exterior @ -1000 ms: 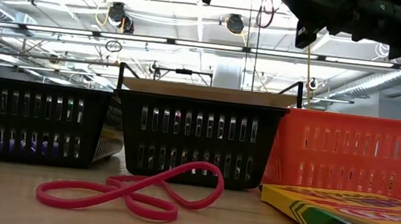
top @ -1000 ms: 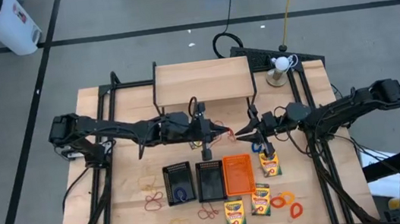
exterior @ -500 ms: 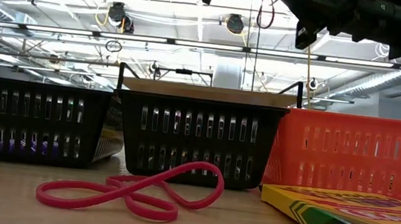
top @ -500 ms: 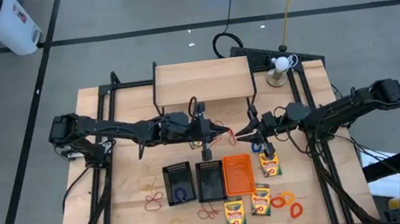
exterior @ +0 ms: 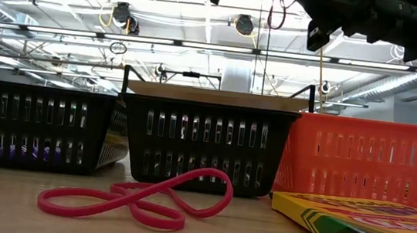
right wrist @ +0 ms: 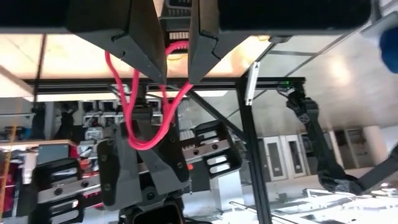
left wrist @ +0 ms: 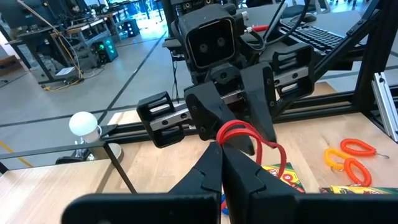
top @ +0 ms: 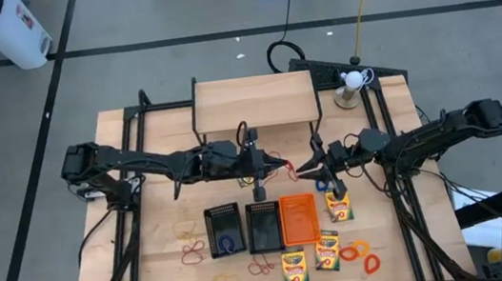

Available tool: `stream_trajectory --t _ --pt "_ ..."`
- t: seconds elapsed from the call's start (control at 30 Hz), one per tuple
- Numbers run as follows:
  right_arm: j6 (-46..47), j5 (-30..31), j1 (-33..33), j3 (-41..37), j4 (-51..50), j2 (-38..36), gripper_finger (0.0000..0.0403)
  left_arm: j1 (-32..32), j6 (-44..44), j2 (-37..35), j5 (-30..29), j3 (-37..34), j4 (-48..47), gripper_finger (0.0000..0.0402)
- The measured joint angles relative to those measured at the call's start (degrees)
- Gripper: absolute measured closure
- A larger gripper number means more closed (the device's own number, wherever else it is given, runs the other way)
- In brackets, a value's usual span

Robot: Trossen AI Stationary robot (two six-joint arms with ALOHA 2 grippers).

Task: Pick & Place Office Desk Supplies
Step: Put the red rubber band into the orange bin

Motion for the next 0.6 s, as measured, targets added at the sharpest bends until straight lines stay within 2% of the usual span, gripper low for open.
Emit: stream_trajectory --t 0.27,0.6 --pt "1.63 -1.69 0.01 0.39 0.05 1.74 0.0344 0.07 0.02 -0.02 0.00 0.00 0.02 0.0401" --pt "0.08 -3.24 0.10 5.90 0.41 10.95 0.0344 0.07 0.00 -0.02 0.00 0.00 -0.18 0.0401"
